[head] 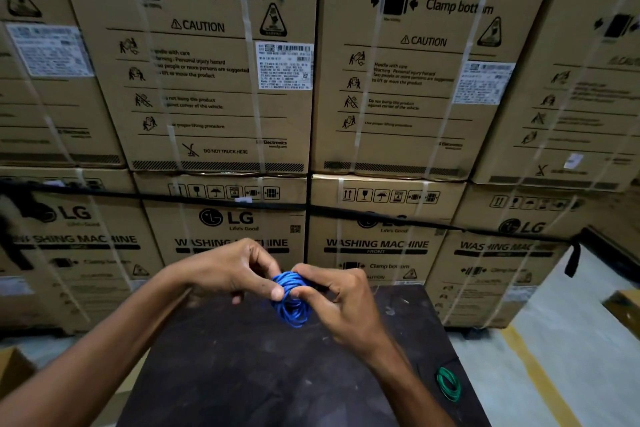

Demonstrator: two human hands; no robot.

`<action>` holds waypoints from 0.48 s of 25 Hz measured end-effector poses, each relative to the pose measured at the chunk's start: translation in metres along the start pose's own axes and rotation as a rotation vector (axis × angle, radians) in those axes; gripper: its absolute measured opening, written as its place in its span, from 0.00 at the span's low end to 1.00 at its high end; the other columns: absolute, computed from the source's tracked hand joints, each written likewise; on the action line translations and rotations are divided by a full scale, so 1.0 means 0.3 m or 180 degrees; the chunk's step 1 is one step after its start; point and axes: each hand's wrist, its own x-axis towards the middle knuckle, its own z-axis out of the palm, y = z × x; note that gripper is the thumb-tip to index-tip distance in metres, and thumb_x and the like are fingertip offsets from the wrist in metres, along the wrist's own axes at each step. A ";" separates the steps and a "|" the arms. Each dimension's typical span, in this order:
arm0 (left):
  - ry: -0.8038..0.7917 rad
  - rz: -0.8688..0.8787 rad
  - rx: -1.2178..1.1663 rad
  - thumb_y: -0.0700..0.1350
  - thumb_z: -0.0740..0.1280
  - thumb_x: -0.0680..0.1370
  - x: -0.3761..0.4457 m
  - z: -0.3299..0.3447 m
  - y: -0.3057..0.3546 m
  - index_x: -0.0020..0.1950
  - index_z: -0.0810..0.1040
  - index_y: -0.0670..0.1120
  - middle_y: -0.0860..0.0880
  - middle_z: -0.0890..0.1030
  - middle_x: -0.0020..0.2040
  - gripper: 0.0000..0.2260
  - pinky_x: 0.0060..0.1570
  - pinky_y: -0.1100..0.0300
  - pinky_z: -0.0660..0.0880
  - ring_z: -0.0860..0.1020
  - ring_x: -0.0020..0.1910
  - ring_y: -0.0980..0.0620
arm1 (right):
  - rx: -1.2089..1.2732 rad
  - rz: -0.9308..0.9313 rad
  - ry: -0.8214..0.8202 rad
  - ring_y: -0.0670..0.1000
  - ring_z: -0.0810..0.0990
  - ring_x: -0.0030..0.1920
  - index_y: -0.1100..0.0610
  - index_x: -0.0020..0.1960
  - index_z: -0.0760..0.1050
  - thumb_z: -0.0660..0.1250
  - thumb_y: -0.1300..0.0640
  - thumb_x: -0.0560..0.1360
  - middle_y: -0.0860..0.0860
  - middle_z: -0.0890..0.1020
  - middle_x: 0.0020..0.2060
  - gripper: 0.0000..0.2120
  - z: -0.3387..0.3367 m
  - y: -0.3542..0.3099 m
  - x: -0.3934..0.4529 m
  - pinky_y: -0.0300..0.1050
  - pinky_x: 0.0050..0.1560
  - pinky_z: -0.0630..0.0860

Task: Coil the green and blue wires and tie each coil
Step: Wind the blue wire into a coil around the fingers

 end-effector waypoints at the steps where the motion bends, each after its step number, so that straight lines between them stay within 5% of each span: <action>1: -0.0008 0.0035 -0.0054 0.59 0.82 0.64 0.011 0.011 -0.007 0.44 0.87 0.44 0.45 0.78 0.41 0.21 0.24 0.67 0.70 0.74 0.33 0.59 | 0.0024 -0.0021 0.0011 0.40 0.78 0.36 0.56 0.51 0.83 0.70 0.59 0.79 0.45 0.83 0.38 0.04 -0.009 0.009 0.001 0.39 0.37 0.75; 7: -0.0025 0.0177 -0.0241 0.48 0.76 0.73 0.053 0.063 -0.026 0.50 0.88 0.44 0.50 0.78 0.46 0.10 0.26 0.66 0.71 0.76 0.42 0.59 | 0.0025 0.0016 0.0115 0.46 0.83 0.39 0.57 0.53 0.83 0.70 0.60 0.79 0.48 0.86 0.41 0.05 -0.025 0.067 -0.023 0.47 0.38 0.78; 12: -0.0009 0.0262 -0.0644 0.53 0.73 0.76 0.095 0.126 -0.062 0.51 0.87 0.42 0.45 0.78 0.48 0.14 0.23 0.68 0.66 0.72 0.36 0.61 | 0.0092 0.0101 0.0345 0.41 0.78 0.36 0.55 0.51 0.83 0.71 0.61 0.78 0.46 0.84 0.38 0.04 -0.039 0.108 -0.046 0.43 0.37 0.77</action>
